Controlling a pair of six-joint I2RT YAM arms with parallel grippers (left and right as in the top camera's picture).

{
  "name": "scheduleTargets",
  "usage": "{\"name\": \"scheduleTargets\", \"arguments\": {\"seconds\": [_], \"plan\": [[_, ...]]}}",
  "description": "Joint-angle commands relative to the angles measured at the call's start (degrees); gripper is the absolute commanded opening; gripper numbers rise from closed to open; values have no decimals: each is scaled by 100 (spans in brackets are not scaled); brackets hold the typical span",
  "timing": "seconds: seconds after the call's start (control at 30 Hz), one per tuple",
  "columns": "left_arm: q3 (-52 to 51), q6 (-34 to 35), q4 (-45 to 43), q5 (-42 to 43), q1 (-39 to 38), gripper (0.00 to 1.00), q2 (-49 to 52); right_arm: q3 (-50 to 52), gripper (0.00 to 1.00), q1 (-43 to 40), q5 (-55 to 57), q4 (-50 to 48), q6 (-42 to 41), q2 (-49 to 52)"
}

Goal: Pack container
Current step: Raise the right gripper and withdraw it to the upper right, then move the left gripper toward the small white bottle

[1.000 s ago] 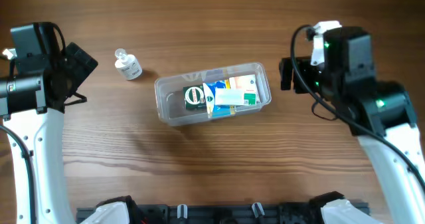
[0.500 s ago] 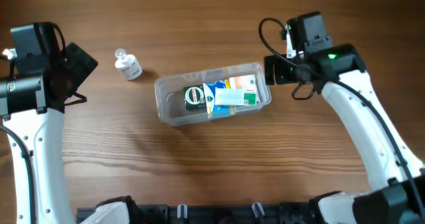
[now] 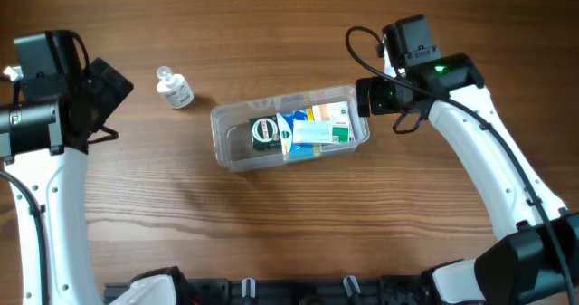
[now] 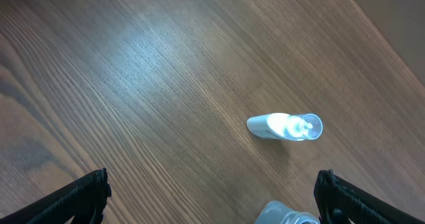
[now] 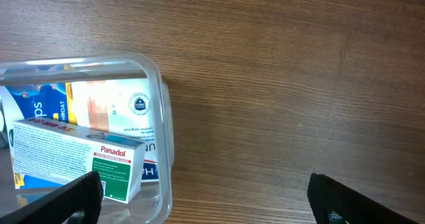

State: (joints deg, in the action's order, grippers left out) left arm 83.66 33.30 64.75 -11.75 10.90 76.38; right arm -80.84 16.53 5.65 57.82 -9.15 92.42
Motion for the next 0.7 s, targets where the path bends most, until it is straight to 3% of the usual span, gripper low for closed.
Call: {"name": "scheduleTargets", "arguments": {"seconds": [0.0,0.23,0.3,0.67], "plan": [[61,-7,7,-33,31,100,-20,-85,100,-17,74,-17,13,74],[61,-13,4,-57,31,100,-20,-85,100,-17,74,-17,13,74],[61,-98,-79,-809,31,100,-20,-85,100,-17,74,-17,13,74],[61,-98,-79,-846,31,100,-20,-85,100,-17,74,-17,13,74]]}}
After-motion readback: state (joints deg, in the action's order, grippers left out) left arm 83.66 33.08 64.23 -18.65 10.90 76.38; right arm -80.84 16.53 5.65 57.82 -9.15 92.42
